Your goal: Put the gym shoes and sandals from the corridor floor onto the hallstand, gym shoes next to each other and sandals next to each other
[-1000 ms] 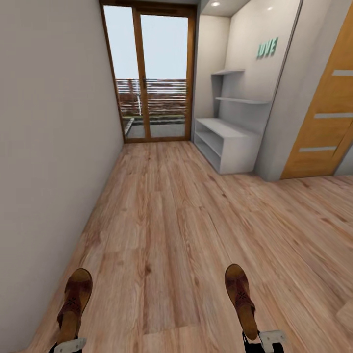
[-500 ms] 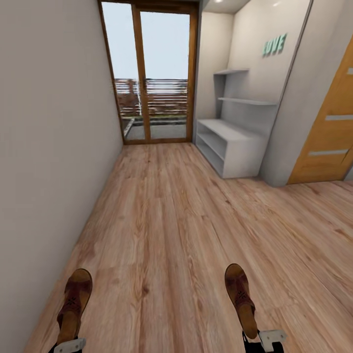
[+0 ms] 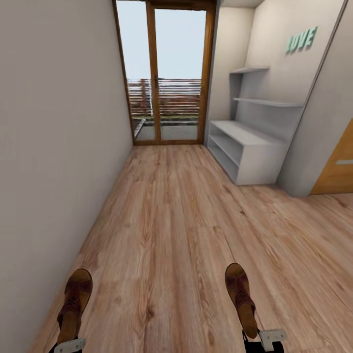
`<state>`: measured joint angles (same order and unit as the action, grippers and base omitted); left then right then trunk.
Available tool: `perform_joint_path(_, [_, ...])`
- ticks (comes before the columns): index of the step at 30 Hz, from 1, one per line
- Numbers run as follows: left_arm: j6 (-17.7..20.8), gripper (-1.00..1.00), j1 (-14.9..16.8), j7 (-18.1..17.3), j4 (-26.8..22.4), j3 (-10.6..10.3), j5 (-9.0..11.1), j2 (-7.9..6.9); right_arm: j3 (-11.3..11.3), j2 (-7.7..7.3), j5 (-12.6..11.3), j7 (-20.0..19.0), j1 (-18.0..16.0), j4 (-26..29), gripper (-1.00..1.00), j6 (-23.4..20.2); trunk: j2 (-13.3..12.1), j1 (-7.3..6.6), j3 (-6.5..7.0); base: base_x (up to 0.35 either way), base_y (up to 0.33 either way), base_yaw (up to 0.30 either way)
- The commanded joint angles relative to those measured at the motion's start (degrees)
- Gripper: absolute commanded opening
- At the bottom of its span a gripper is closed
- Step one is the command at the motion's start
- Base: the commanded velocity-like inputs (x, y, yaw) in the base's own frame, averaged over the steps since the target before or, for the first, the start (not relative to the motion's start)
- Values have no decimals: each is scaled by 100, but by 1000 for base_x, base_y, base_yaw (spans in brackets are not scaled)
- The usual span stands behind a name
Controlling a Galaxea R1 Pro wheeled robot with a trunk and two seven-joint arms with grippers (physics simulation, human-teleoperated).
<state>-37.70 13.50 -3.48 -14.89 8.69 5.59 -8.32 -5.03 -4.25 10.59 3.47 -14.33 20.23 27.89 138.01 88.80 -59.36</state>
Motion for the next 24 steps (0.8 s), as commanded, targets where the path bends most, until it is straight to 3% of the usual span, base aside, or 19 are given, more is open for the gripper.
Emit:
perform_joint_path(1, [-12,-100,3,-36,4,1,38,1,-24,3,40,15,-4,-3,-100,14,2,2,-5,339,0,3])
perform_joint_path(7, [-9,-100,3,-34,4,1,38,3,-67,3,40,21,-3,-1,-100,14,2,2,-5,339,0,1])
perform_joint_path(16, [-9,-100,3,-39,4,1,30,6,-692,3,59,-18,-1,-39,-100,14,2,2,-5,339,0,0])
perform_joint_path(24, [-9,-100,3,-38,4,1,29,6,-701,3,75,-37,-1,-45,-100,14,2,2,-5,339,0,0])
